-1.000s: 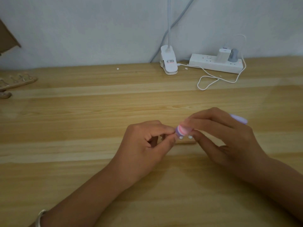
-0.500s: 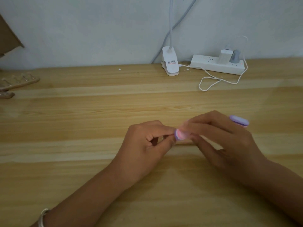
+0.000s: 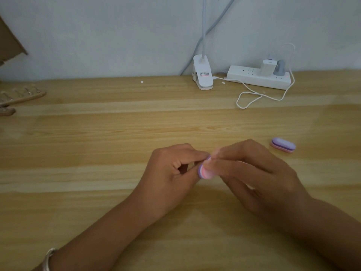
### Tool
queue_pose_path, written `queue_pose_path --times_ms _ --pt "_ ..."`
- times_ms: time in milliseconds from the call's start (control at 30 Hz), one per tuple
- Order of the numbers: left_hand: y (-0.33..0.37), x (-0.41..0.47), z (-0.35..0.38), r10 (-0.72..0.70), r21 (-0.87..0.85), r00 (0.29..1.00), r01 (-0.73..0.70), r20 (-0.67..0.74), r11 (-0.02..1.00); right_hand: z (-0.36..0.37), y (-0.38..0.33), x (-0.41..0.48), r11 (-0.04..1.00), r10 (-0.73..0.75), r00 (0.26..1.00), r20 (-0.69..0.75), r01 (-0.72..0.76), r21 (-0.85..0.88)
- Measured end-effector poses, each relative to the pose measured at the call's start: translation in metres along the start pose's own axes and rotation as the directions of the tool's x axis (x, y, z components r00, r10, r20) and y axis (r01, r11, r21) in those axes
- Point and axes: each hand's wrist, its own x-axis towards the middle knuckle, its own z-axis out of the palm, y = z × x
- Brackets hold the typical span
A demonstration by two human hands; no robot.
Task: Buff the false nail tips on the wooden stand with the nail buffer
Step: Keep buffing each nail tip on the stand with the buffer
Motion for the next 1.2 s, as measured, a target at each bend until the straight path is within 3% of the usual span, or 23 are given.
queue_pose_path --times_ms 167,300,467,633,833,900,1033,1200 --pt "0.0 0.0 0.002 -0.037 0.008 0.999 0.037 -0.013 0.999 -0.009 0.01 0.004 0.999 0.045 0.999 -0.024 -0.045 0.009" --pt "0.001 0.0 0.0 -0.01 -0.021 1.0 0.01 -0.002 1.0 -0.001 0.0 0.001 1.0 -0.013 1.0 -0.005 0.013 0.015" --pt "0.002 0.001 0.001 -0.029 0.029 0.999 0.029 -0.015 0.999 -0.009 0.012 0.005 0.998 0.052 0.999 -0.013 -0.052 -0.032" --pt "0.002 0.0 0.0 -0.005 0.035 1.0 0.005 -0.004 0.999 -0.001 0.004 -0.002 0.999 -0.034 0.999 0.012 0.034 -0.019" --pt "0.003 0.0 -0.003 0.019 0.152 1.0 -0.017 -0.012 0.988 -0.019 0.028 0.003 0.995 0.102 0.991 -0.088 -0.103 -0.013" --pt "0.002 0.001 -0.003 0.016 0.169 1.0 -0.011 -0.024 0.986 -0.017 0.023 0.003 0.998 0.07 0.993 -0.091 -0.071 -0.001" --pt "0.004 0.001 -0.002 0.055 0.187 0.998 -0.055 0.005 0.981 -0.008 0.014 0.0 0.991 -0.065 0.997 0.042 0.069 -0.111" --pt "0.003 0.001 -0.002 0.034 0.205 0.999 -0.031 -0.01 0.978 -0.012 0.025 -0.001 0.995 0.047 0.999 -0.008 -0.048 -0.084"
